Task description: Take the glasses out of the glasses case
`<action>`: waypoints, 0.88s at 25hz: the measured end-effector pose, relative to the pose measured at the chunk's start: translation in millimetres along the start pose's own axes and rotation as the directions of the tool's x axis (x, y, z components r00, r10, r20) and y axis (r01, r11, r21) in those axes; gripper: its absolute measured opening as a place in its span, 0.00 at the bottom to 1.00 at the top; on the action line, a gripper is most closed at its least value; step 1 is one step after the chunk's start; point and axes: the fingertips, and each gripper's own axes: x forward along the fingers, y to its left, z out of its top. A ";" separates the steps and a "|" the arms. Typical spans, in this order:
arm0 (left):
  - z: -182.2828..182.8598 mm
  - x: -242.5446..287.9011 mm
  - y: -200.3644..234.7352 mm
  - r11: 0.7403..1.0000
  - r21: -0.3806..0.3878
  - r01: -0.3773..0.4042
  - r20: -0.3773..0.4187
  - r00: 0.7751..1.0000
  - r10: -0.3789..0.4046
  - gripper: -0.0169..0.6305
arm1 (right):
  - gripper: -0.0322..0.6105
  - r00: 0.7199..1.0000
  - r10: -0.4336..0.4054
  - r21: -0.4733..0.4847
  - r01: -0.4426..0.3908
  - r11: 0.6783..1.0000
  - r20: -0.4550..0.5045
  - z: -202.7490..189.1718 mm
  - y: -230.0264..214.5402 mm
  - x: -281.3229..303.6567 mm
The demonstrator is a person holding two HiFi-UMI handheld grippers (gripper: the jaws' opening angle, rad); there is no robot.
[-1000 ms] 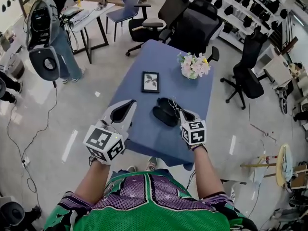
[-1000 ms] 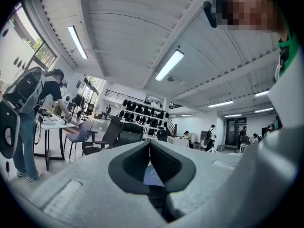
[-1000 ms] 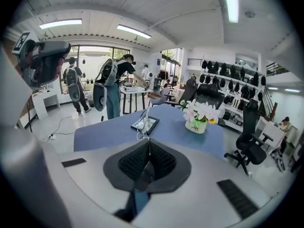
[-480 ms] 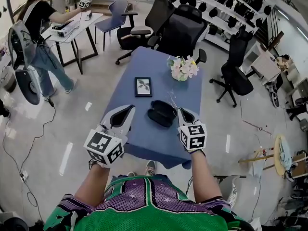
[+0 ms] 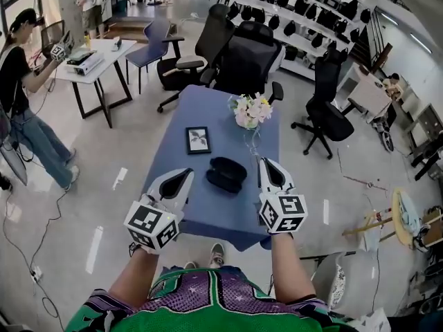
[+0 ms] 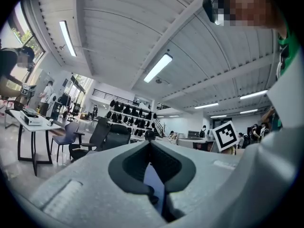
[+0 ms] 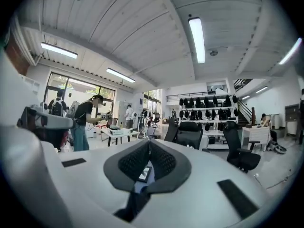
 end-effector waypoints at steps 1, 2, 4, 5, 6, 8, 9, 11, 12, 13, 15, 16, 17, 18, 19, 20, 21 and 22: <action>0.2 0.6 -1.2 1.000 0.002 0.005 -0.001 1.000 -0.005 0.05 | 0.06 1.000 -0.003 0.002 0.003 1.000 0.015 5.8 0.7 -3.4; 0.5 1.5 -2.6 1.000 0.003 0.011 0.000 1.000 -0.011 0.05 | 0.06 1.000 -0.005 0.003 0.005 1.000 0.026 10.7 1.4 -7.2; 1.8 4.1 -6.1 1.000 0.007 0.023 0.002 1.000 -0.023 0.05 | 0.06 0.999 -0.009 0.010 0.009 1.000 0.048 18.7 2.1 -16.3; 3.1 5.6 -8.0 0.999 0.011 0.030 0.003 1.000 -0.030 0.05 | 0.06 0.998 -0.014 0.014 0.013 1.000 0.059 22.6 2.1 -21.3; 5.0 7.4 -9.5 0.999 0.017 0.036 0.005 0.999 -0.036 0.05 | 0.06 0.997 -0.019 0.018 0.018 1.000 0.071 26.6 1.9 -26.1; 10.0 11.1 -11.0 0.998 0.034 0.047 0.010 0.999 -0.048 0.05 | 0.06 0.995 -0.029 0.027 0.026 0.999 0.095 34.7 2.1 -34.9; 12.7 12.8 -11.2 0.998 0.041 0.051 0.013 0.999 -0.051 0.05 | 0.06 0.994 -0.031 0.030 0.028 0.999 0.105 38.2 2.8 -39.1; 17.9 15.0 -10.9 0.997 0.052 0.053 0.023 0.998 -0.055 0.05 | 0.06 0.992 -0.033 0.032 0.029 0.999 0.121 43.0 5.3 -47.7; 20.5 15.6 -10.7 0.997 0.055 0.053 0.030 0.998 -0.055 0.05 | 0.06 0.991 -0.034 0.033 0.030 0.999 0.129 44.6 6.5 -52.5; 23.3 15.9 -10.9 0.997 0.058 0.052 0.038 0.998 -0.055 0.05 | 0.06 0.990 -0.037 0.033 0.032 0.999 0.138 46.1 7.3 -57.4; 28.8 15.5 -12.9 0.997 0.056 0.057 0.053 0.997 -0.060 0.05 | 0.06 0.987 -0.042 0.033 0.037 0.999 0.153 49.3 8.1 -66.5; 31.4 14.6 -15.0 0.997 0.054 0.063 0.057 0.996 -0.066 0.05 | 0.06 0.987 -0.044 0.030 0.039 0.999 0.157 51.1 8.1 -70.3; 33.7 13.0 -17.5 0.996 0.054 0.071 0.059 0.996 -0.074 0.05 | 0.06 0.986 -0.046 0.028 0.042 0.999 0.160 52.9 7.7 -73.6; 35.8 10.8 -19.8 0.996 0.056 0.077 0.061 0.995 -0.080 0.05 | 0.06 0.986 -0.051 0.028 0.047 0.999 0.162 54.6 6.6 -76.6; 37.6 8.3 -21.1 0.995 0.059 0.079 0.063 0.995 -0.083 0.05 | 0.06 0.985 -0.056 0.029 0.052 0.998 0.165 56.4 5.3 -79.2; 39.5 5.7 -21.2 0.995 0.061 0.078 0.067 0.994 -0.082 0.05 | 0.06 0.984 -0.063 0.030 0.058 0.998 0.169 58.4 4.2 -81.5; 41.4 3.2 -20.2 0.995 0.062 0.075 0.071 0.994 -0.079 0.05 | 0.06 0.982 -0.068 0.032 0.063 0.998 0.175 60.6 3.6 -83.5; 43.1 0.7 -18.7 0.996 0.062 0.071 0.075 0.994 -0.075 0.05 | 0.06 0.981 -0.072 0.032 0.067 0.997 0.180 62.7 3.7 -85.2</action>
